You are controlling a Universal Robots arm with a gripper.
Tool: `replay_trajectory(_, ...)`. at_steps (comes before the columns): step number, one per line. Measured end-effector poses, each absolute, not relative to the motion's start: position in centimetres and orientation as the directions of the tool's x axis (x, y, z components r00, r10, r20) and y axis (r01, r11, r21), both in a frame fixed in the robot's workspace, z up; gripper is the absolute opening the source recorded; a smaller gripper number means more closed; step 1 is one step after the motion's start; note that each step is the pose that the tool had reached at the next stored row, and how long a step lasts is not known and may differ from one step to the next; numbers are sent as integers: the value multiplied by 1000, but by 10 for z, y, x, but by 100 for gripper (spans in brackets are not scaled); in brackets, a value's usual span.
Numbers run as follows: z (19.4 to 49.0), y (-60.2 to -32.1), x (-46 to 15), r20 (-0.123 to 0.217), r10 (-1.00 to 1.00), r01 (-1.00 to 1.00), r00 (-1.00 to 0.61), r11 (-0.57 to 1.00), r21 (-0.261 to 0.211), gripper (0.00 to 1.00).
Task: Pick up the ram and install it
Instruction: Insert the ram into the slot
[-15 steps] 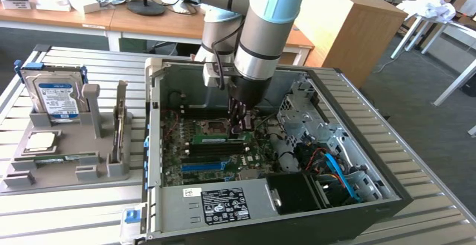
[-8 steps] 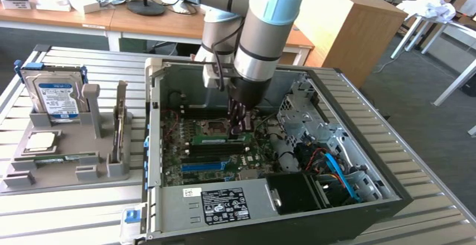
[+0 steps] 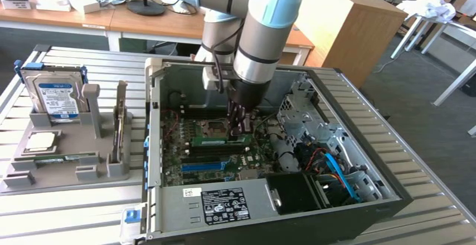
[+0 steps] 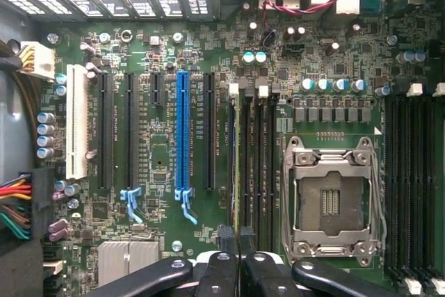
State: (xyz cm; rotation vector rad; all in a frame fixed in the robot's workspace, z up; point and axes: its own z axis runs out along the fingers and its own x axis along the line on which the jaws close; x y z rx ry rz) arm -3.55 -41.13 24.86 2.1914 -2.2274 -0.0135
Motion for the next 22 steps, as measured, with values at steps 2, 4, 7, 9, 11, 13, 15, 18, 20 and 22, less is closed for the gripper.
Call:
replay_trajectory(2,247,-411,-36,6,-1000,-1000,-16,16,18,12)
replay_trajectory(4,246,-411,-36,6,-1000,-1000,-16,16,18,12)
replay_trajectory(7,244,-411,-36,6,-1000,-1000,-16,16,18,12)
replay_trajectory(9,244,-411,-36,6,-1000,-1000,-16,16,18,12)
replay_trajectory(11,244,-411,-36,6,-1000,-1000,-16,16,18,12)
replay_trajectory(13,244,-411,-36,6,-1000,-1000,-16,16,18,12)
replay_trajectory(15,244,-411,-36,6,-1000,-1000,-17,17,18,12)
replay_trajectory(18,244,-411,-36,6,-1000,-1000,-16,16,18,12)
replay_trajectory(20,244,-411,-36,6,-1000,-1000,-16,16,18,12)
replay_trajectory(22,243,-411,-36,5,-1000,-1000,-16,16,18,12)
